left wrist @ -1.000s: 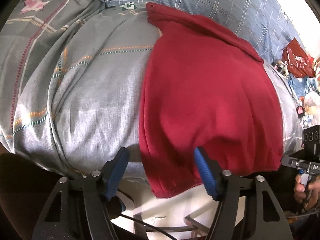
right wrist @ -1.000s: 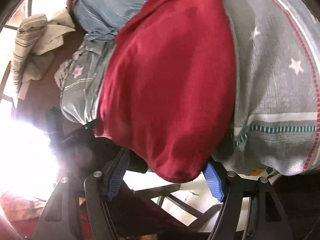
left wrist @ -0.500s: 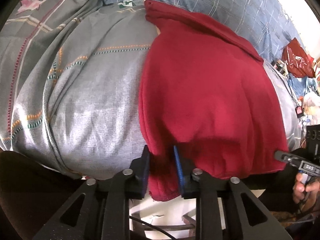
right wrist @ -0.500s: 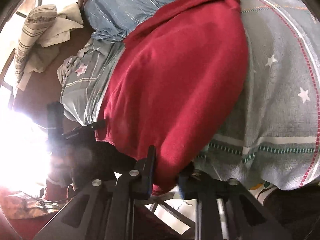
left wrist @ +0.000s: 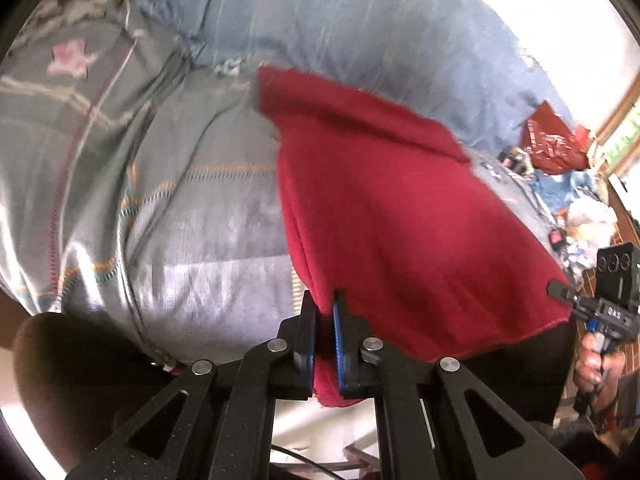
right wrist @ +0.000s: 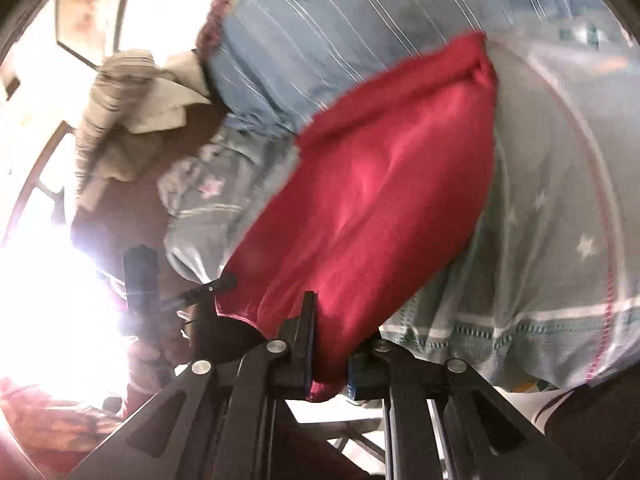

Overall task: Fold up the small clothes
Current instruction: 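Grasp the sweater hem with the left gripper while the right gripper grasps it too, then lift the hem with both grippers and fold it over toward the collar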

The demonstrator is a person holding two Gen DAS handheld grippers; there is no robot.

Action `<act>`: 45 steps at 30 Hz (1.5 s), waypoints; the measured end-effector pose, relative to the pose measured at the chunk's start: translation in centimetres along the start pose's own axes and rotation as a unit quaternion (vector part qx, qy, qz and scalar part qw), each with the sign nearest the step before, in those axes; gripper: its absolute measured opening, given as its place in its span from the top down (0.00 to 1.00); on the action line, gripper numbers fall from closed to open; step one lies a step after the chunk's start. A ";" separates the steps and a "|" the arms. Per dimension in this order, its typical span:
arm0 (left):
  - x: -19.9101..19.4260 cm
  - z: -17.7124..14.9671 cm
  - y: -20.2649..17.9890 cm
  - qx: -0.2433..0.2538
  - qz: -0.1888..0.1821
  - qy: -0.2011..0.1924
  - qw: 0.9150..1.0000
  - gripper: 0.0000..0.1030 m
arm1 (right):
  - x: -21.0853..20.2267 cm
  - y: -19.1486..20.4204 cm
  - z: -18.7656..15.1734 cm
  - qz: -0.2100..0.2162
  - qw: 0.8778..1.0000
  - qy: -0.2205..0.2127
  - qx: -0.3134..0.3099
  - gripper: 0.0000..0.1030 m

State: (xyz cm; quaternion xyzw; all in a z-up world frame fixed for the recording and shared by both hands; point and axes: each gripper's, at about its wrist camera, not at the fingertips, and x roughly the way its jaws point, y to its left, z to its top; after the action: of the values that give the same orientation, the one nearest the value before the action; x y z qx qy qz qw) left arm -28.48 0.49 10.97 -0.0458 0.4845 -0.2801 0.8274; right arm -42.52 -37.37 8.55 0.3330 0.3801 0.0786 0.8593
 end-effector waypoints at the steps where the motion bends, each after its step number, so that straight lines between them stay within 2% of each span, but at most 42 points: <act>1: -0.3 -0.2 -0.2 0.005 0.000 0.001 1.000 0.94 | -0.9 0.4 0.0 -0.002 1.000 -0.004 -0.009 0.90; 4: 0.6 -1.1 -0.4 0.014 0.012 0.019 1.000 0.94 | -1.2 -0.3 -0.5 -0.013 1.000 0.002 -0.001 0.90; 8: 2.8 -1.1 0.1 -0.008 0.025 0.044 0.999 0.94 | 0.7 -2.9 -1.6 -0.044 0.998 0.047 0.018 0.90; 11: 3.5 -0.7 -0.3 -0.009 0.036 0.045 0.998 0.94 | 1.4 -3.5 -1.6 -0.040 0.997 0.060 0.021 0.90; 18: 3.0 0.3 -0.2 0.000 0.044 0.031 0.999 0.94 | 1.3 -2.1 1.2 -0.029 0.998 0.053 -0.005 0.90; 22: 2.3 1.9 -0.4 0.013 0.049 0.011 0.999 0.94 | 1.7 -0.8 3.4 -0.029 0.999 0.032 -0.025 0.90; 28: 1.8 5.2 -0.6 0.036 0.059 -0.030 0.997 0.94 | 2.2 -0.1 6.8 -0.028 0.999 -0.017 -0.038 0.90; 34: 3.7 9.1 -1.0 0.044 0.065 -0.040 0.996 0.94 | 3.3 0.2 10.0 -0.037 0.997 -0.043 -0.048 0.90; 42: 8.8 16.9 -2.1 0.046 0.092 -0.060 0.993 0.94 | 5.6 -1.7 16.5 -0.081 0.993 -0.066 -0.047 0.90; 45: 11.8 19.6 -1.6 0.030 0.085 -0.059 0.994 0.94 | 6.4 -3.2 19.1 -0.084 0.993 -0.076 -0.032 0.90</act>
State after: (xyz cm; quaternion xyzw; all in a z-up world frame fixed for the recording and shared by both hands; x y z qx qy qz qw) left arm -8.53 -10.68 12.64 0.0043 0.4282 -0.2200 0.8765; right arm -24.97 -47.13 12.06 0.2774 0.3377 -0.0067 0.8994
